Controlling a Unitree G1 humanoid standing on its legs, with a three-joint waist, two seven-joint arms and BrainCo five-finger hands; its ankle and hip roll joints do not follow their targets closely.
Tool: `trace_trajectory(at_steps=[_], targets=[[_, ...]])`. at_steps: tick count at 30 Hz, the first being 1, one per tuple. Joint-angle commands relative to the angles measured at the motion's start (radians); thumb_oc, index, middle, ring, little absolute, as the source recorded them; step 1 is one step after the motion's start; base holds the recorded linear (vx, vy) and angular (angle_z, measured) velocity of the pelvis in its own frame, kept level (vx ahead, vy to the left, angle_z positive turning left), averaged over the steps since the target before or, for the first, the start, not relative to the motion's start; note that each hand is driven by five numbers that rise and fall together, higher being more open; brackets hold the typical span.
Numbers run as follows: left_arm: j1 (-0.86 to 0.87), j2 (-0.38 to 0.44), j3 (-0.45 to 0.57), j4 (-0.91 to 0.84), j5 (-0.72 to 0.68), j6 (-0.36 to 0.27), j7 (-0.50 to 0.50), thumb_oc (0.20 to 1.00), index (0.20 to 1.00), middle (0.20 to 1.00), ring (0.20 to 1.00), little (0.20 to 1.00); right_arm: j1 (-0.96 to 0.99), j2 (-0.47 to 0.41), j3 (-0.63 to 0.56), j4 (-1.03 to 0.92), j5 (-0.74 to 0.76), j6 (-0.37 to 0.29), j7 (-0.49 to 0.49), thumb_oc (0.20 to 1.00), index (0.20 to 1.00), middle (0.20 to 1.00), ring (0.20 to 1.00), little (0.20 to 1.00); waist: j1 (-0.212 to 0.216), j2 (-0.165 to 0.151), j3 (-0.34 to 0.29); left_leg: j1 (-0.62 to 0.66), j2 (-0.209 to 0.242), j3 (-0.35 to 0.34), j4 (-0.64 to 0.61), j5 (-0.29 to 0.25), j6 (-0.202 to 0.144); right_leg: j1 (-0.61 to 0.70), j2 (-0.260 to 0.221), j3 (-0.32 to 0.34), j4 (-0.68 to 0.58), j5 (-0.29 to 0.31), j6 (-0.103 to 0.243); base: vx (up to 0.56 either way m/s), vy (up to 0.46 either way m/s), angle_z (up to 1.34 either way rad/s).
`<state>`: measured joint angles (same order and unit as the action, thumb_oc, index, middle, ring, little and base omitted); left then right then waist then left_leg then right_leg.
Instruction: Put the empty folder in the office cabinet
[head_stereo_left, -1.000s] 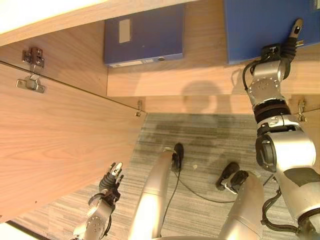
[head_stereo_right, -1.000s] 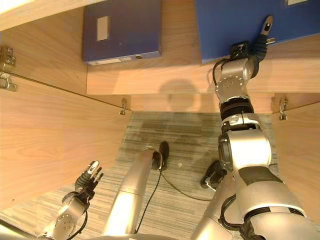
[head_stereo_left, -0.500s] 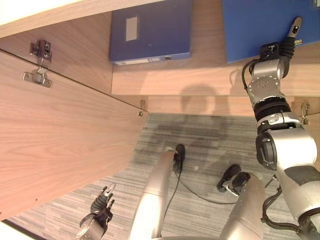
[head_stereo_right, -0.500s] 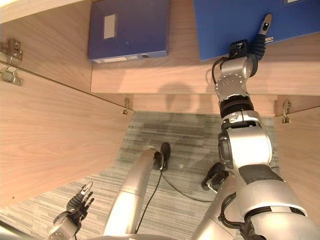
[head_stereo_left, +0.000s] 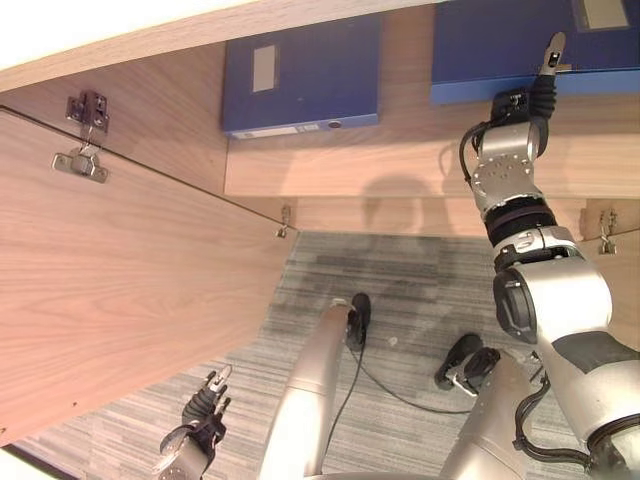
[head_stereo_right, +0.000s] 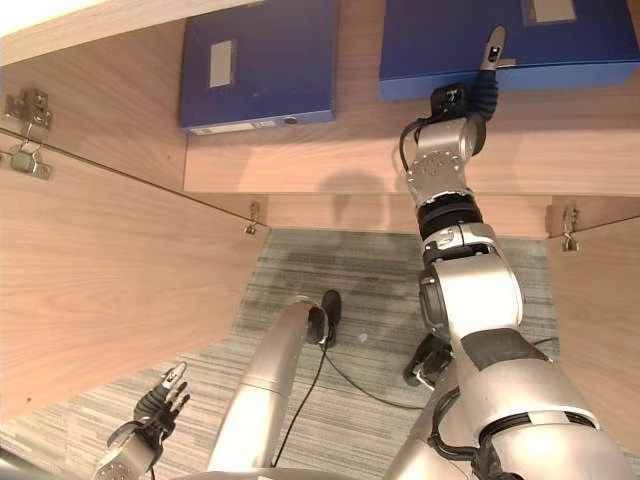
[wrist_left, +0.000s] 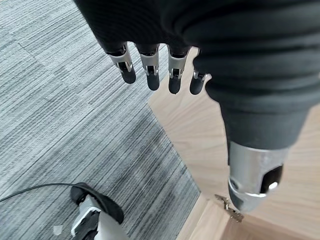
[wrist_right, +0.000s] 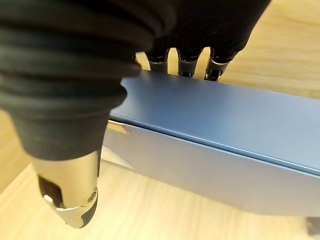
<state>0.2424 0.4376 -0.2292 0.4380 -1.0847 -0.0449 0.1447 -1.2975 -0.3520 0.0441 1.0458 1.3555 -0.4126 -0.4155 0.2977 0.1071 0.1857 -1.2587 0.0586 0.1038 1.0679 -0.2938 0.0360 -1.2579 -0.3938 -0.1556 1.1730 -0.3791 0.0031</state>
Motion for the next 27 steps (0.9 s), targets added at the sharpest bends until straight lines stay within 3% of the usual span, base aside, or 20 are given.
trace_trajectory(at_steps=[1,5,8,9,10,11,12,15,16,18,20,27], targets=[[0.011,0.057,0.034,0.044,-0.011,-0.016,-0.004,1.000,1.000,1.000,1.000,1.000,-0.042,-0.059,0.064,-0.140,-0.012,0.001,0.083,1.000,1.000,1.000,1.000,1.000,0.025,-0.015,0.044,0.003,0.021,-0.075,-0.040,-0.066,-0.018,0.062,-0.031,0.032,-0.078,0.026,0.050,0.00,0.000,0.00],[0.009,0.053,0.042,0.070,-0.015,-0.004,-0.020,1.000,1.000,1.000,1.000,1.000,-0.045,-0.094,0.143,-0.091,-0.045,0.073,0.128,1.000,1.000,1.000,1.000,1.000,0.023,-0.025,0.044,0.001,0.024,-0.075,-0.041,-0.061,-0.020,0.058,-0.033,0.030,-0.079,0.030,0.048,0.00,0.000,0.00],[0.005,0.064,0.051,0.100,0.006,0.013,-0.050,1.000,1.000,1.000,1.000,1.000,-0.078,-0.195,0.329,0.052,-0.259,0.262,0.190,1.000,1.000,1.000,1.000,1.000,0.023,-0.038,0.044,-0.003,0.026,-0.075,-0.049,-0.051,-0.022,0.050,-0.038,0.030,-0.085,0.037,0.046,0.00,0.000,0.00],[0.008,0.069,0.055,0.101,0.018,0.018,-0.061,1.000,1.000,1.000,1.000,1.000,-0.087,-0.226,0.397,0.064,-0.341,0.306,0.219,1.000,1.000,1.000,1.000,1.000,0.021,-0.042,0.044,-0.005,0.027,-0.075,-0.052,-0.047,-0.024,0.047,-0.039,0.029,-0.086,0.038,0.043,0.00,0.000,0.00],[0.007,0.066,0.055,0.101,0.019,0.018,-0.062,1.000,1.000,1.000,1.000,1.000,-0.091,-0.226,0.399,0.067,-0.342,0.308,0.221,1.000,1.000,1.000,1.000,1.000,0.021,-0.039,0.044,-0.006,0.027,-0.075,-0.052,-0.047,-0.024,0.046,-0.039,0.029,-0.086,0.038,0.043,-0.04,-0.017,0.00],[0.037,0.082,0.075,0.108,0.050,0.035,-0.102,1.000,1.000,1.000,1.000,1.000,-0.127,-0.316,0.603,0.082,-0.579,0.383,0.312,1.000,1.000,1.000,1.000,1.000,0.016,-0.052,0.044,-0.011,0.031,-0.074,-0.065,-0.034,-0.029,0.043,-0.039,0.023,-0.099,0.048,0.040,-0.05,-0.025,-0.02],[0.058,0.086,0.088,0.113,0.065,0.048,-0.130,1.000,1.000,1.000,1.000,1.000,-0.140,-0.368,0.737,0.052,-0.735,0.411,0.376,1.000,1.000,1.000,1.000,1.000,0.008,-0.062,0.042,-0.012,0.035,-0.075,-0.074,-0.026,-0.034,0.042,-0.038,0.017,-0.109,0.056,0.040,-0.07,-0.035,0.00],[0.095,0.080,0.123,0.143,0.085,0.074,-0.208,1.000,1.000,1.000,1.000,1.000,-0.158,-0.521,1.003,-0.103,-1.045,0.395,0.517,1.000,1.000,1.000,1.000,1.000,-0.010,-0.079,0.034,-0.008,0.039,-0.077,-0.100,-0.011,-0.046,0.050,-0.041,-0.002,-0.139,0.072,0.045,-0.03,-0.023,-0.04],[0.100,0.076,0.151,0.154,0.091,0.076,-0.240,1.000,1.000,1.000,1.000,1.000,-0.187,-0.595,1.152,-0.221,-1.215,0.392,0.589,1.000,1.000,1.000,1.000,1.000,-0.021,-0.089,0.029,0.003,0.040,-0.075,-0.131,0.000,-0.054,0.060,-0.040,-0.013,-0.170,0.082,0.052,-0.02,-0.018,-0.04],[0.093,0.072,0.163,0.161,0.095,0.070,-0.245,1.000,1.000,1.000,1.000,1.000,-0.195,-0.617,1.192,-0.253,-1.271,0.388,0.623,1.000,1.000,1.000,1.000,1.000,-0.027,-0.091,0.027,0.014,0.040,-0.072,-0.156,0.009,-0.059,0.072,-0.038,-0.022,-0.199,0.094,0.058,-0.03,-0.015,-0.03],[0.070,0.071,0.180,0.176,0.116,0.059,-0.264,1.000,1.000,1.000,1.000,1.000,-0.168,-0.634,1.229,-0.292,-1.346,0.389,0.696,1.000,1.000,1.000,1.000,1.000,-0.037,-0.094,0.029,0.068,0.045,-0.054,-0.250,0.042,-0.066,0.117,-0.028,-0.042,-0.294,0.143,0.081,-0.08,-0.011,-0.14],[0.031,0.075,0.184,0.182,0.138,0.045,-0.275,1.000,1.000,1.000,1.000,1.000,-0.115,-0.626,1.217,-0.337,-1.401,0.391,0.747,1.000,1.000,1.000,1.000,1.000,-0.054,-0.092,0.041,0.145,0.050,-0.038,-0.368,0.089,-0.074,0.186,-0.011,-0.070,-0.436,0.221,0.113,-0.05,0.010,-0.08]])
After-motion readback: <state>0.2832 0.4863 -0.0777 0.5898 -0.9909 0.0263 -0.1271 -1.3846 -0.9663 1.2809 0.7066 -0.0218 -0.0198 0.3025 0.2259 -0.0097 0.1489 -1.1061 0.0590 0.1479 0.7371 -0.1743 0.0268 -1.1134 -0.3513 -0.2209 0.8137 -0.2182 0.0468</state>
